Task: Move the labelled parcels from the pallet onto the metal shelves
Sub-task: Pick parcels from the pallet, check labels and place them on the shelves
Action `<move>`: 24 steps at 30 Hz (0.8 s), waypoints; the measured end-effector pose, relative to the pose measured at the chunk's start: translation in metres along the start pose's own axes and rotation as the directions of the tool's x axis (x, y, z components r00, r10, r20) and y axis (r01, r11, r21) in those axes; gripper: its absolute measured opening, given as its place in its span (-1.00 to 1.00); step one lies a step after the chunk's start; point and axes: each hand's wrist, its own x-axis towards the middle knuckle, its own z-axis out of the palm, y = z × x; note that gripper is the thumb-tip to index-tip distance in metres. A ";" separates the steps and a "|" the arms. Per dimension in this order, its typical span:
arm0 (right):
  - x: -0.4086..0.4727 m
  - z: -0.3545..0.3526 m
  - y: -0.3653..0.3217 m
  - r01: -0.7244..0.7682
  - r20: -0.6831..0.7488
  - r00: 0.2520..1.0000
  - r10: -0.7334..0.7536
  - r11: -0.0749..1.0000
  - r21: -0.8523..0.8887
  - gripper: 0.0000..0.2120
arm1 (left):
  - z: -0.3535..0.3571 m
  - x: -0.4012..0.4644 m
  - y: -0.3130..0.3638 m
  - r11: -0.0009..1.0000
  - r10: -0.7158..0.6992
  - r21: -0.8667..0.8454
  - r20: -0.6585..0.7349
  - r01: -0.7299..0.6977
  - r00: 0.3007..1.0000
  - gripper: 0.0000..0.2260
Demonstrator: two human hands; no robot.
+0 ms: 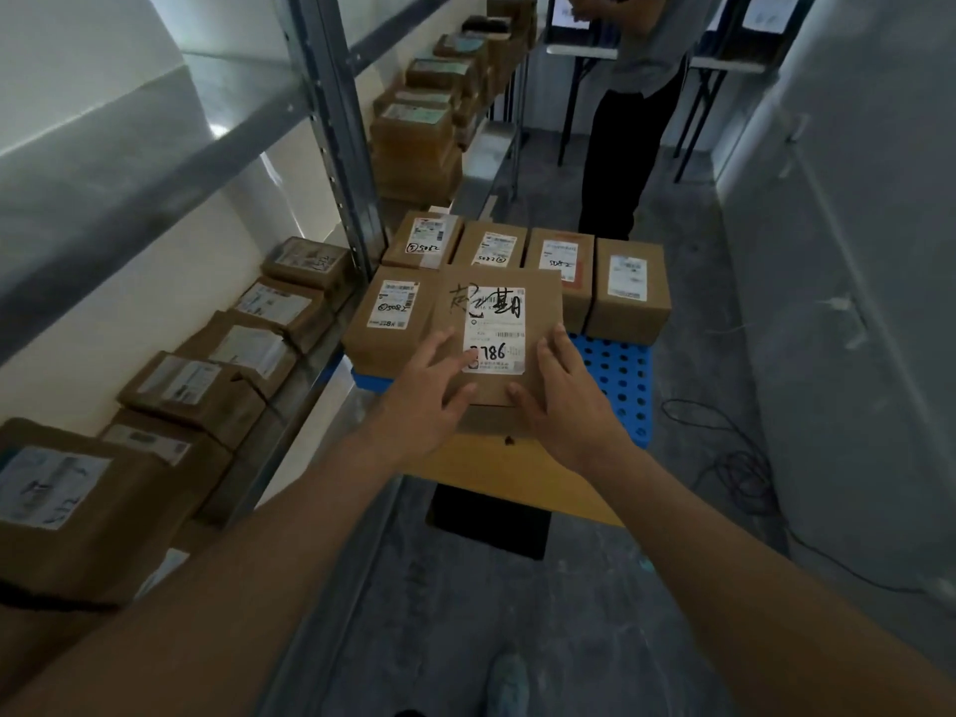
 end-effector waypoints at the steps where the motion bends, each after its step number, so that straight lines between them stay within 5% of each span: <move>1: 0.007 0.001 0.003 -0.011 0.006 1.000 0.011 1.000 0.003 -0.25 | 0.002 0.006 -0.002 1.000 -0.014 -0.008 0.011 0.014 1.000 -0.58; 12: 0.082 0.030 0.016 -0.078 0.063 0.995 0.077 0.997 0.010 -0.27 | 0.015 0.077 -0.050 0.987 -0.126 -0.078 0.148 0.139 0.981 -0.58; 24: 0.146 0.082 0.010 -0.170 0.057 0.984 0.170 0.985 -0.007 -0.36 | 0.030 0.142 -0.124 0.986 -0.096 -0.105 0.283 0.130 0.954 -0.58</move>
